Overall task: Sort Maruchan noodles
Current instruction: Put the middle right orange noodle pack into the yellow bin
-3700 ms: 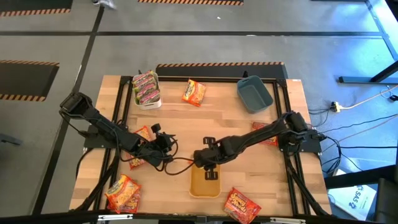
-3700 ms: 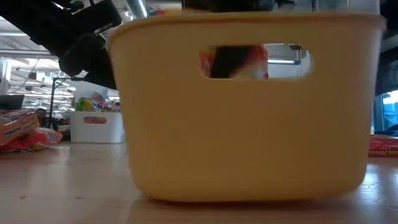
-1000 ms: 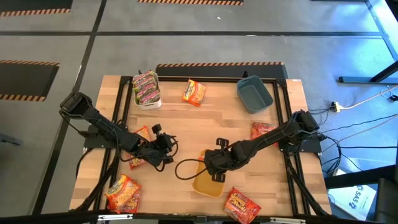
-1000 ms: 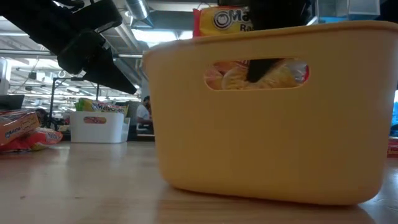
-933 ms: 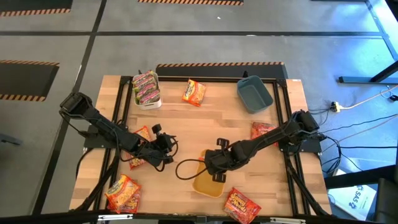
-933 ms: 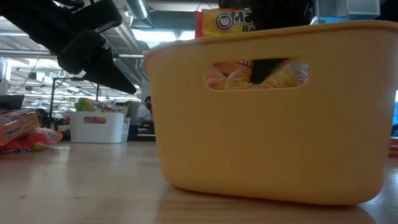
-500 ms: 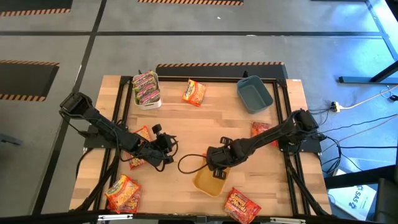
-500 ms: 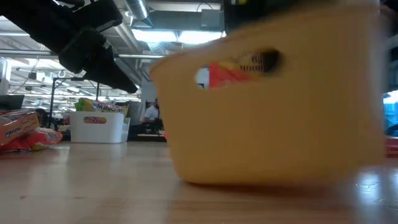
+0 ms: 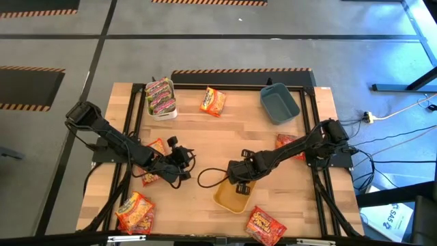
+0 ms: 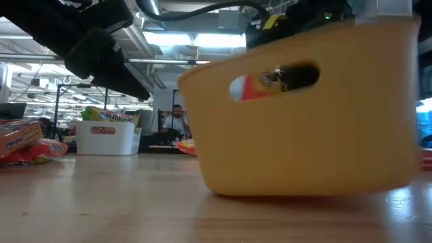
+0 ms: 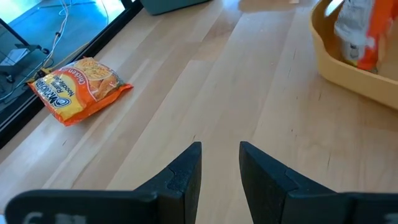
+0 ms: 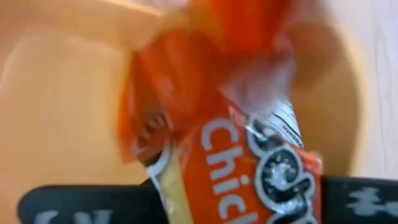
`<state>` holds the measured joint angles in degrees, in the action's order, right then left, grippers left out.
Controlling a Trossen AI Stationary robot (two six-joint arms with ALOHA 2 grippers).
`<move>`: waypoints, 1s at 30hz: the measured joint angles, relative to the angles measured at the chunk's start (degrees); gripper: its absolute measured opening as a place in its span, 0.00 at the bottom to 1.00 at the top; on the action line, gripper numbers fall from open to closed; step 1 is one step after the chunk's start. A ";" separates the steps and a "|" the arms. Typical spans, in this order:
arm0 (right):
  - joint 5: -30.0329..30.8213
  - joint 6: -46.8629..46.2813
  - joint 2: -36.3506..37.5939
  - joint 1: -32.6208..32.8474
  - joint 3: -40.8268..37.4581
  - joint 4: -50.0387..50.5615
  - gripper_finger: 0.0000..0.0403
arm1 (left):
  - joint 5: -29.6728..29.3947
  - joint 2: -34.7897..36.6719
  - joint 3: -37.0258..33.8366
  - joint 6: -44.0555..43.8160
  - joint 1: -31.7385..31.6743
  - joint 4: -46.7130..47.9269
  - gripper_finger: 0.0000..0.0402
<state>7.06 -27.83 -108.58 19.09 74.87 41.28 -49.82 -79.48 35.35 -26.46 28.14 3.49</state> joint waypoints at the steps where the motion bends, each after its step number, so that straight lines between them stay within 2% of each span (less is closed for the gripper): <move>1: 0.11 1.54 -0.09 -0.01 -0.08 -0.54 0.18 | 0.00 0.00 0.00 0.00 0.00 -0.14 0.25; 9: 4.15 17.62 -0.21 -0.04 -0.09 -8.01 0.18 | -0.02 0.00 0.00 0.02 0.00 -0.74 0.25; 15: 4.49 27.67 -0.21 -0.04 -0.02 -13.84 0.18 | -0.02 0.00 0.00 0.04 -0.72 -2.32 0.25; 24: 5.39 23.64 3.28 2.67 6.25 -3.08 0.18 | 0.27 0.00 0.00 0.55 -2.72 -6.40 0.25; 30: 5.96 18.84 6.91 6.66 8.04 4.17 0.18 | 9.19 -0.02 -0.02 8.48 -5.25 -15.54 0.32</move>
<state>13.03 -9.00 -101.67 25.75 82.92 45.45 -40.63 -79.50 35.33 -17.98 22.89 -12.05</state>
